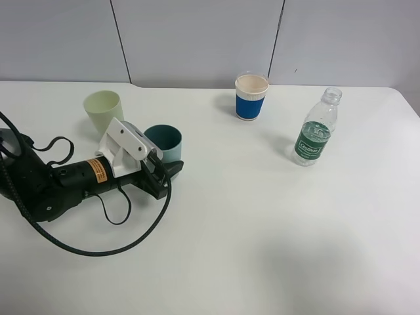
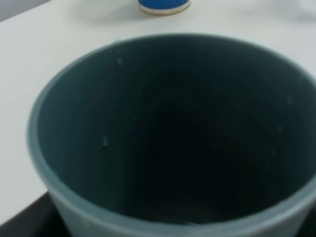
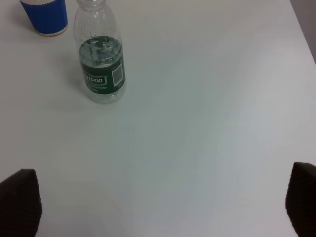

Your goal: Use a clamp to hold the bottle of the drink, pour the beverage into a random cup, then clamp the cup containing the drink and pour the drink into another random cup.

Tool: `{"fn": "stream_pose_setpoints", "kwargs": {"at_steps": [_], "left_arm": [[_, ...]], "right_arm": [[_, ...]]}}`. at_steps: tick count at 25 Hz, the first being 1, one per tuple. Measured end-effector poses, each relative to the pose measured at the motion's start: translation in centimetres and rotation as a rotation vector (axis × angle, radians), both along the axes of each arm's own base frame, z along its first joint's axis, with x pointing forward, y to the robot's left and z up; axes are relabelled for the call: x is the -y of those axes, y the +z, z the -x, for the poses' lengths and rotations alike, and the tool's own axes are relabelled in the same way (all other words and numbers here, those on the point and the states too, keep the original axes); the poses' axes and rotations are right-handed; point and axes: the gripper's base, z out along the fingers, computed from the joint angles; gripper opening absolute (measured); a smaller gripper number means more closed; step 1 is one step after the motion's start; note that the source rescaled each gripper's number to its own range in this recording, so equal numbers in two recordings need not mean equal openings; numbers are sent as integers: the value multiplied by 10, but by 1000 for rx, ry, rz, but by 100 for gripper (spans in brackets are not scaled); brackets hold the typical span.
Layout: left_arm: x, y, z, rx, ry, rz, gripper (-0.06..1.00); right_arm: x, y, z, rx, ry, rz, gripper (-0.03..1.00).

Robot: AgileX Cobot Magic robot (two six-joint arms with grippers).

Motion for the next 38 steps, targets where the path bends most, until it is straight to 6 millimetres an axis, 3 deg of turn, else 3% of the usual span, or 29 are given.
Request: {"fn": "stream_pose_setpoints", "kwargs": {"at_steps": [10,11,13,14,15,17,22,31,38], "left_arm": [[0,0,0,-1,0,1,4],[0,0,0,-1,0,1,11],[0,0,0,-1,0,1,62],[0,0,0,-1,0,1,77],[0,0,0,-1,0,1,87],[-1,0,1,-3,0,0,95],[-6,15,13,13,0,7,98],[-33,58,60,71,68,41,98],[-43,89,68,143,128,58,98]], "right_arm": [[0,0,0,0,0,0,99],[0,0,0,0,0,0,99],[0,0,0,0,0,0,99],[0,0,0,0,0,0,99],[0,0,0,0,0,0,99],[0,0,0,0,0,0,99],[0,0,0,0,0,0,99],[0,0,0,0,0,0,99],[0,0,0,0,0,0,99]]}}
